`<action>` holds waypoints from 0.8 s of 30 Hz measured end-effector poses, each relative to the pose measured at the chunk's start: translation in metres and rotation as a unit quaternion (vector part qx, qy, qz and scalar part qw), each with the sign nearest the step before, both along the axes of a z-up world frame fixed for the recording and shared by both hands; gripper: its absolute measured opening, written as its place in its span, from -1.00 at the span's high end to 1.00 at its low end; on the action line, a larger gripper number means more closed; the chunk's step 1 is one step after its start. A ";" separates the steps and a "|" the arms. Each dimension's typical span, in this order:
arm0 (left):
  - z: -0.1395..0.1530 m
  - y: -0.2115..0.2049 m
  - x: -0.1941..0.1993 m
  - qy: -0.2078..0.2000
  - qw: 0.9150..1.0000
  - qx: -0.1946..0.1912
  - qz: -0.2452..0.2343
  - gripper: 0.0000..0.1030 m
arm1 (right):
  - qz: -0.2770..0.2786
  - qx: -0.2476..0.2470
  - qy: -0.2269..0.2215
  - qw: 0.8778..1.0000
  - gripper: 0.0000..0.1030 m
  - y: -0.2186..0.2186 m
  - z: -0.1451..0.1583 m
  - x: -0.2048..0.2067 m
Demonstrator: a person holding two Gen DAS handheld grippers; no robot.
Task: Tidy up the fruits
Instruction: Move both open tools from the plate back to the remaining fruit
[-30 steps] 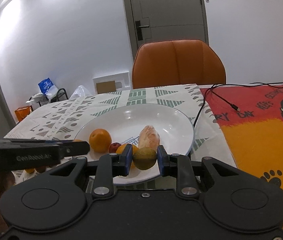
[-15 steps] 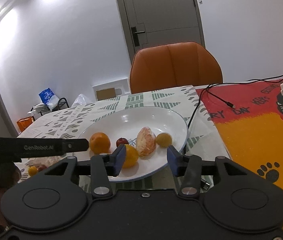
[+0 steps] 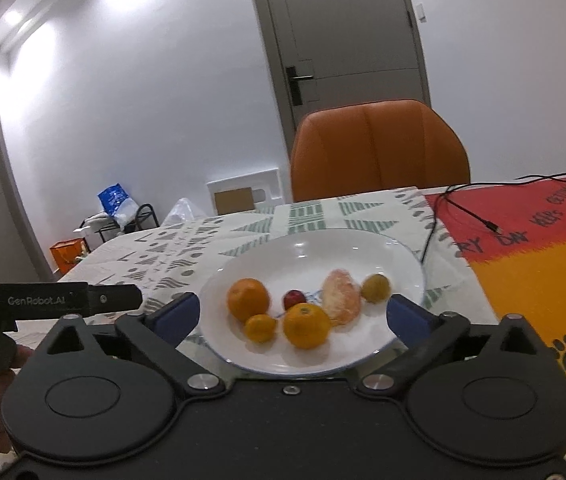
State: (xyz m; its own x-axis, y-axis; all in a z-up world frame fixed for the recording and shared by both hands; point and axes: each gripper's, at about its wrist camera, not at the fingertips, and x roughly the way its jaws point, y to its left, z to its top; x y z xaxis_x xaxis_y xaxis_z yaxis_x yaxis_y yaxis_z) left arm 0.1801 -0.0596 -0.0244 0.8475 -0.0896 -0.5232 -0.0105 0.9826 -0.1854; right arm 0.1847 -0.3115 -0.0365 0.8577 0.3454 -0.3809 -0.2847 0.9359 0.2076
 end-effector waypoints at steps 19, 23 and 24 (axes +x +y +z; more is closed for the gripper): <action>0.005 0.057 -0.058 -0.015 0.999 -0.015 0.040 -0.66 | 0.048 -0.005 -0.012 0.999 -1.00 0.043 0.014 -0.025; -0.003 0.062 -0.064 -0.008 0.999 -0.021 0.039 -0.66 | 0.059 -0.012 -0.008 0.998 -1.00 0.053 0.013 -0.027; -0.005 0.062 -0.065 -0.006 0.999 -0.022 0.039 -0.65 | 0.060 -0.013 -0.008 0.998 -1.00 0.055 0.013 -0.027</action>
State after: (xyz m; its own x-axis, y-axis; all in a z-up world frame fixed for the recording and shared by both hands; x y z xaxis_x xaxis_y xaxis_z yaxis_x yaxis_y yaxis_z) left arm 0.1152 0.0028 -0.0292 0.8586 -0.0460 -0.5105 -0.0840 0.9699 -0.2287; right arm 0.1575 -0.2564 -0.0238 0.8162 0.4373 -0.3777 -0.3989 0.8993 0.1791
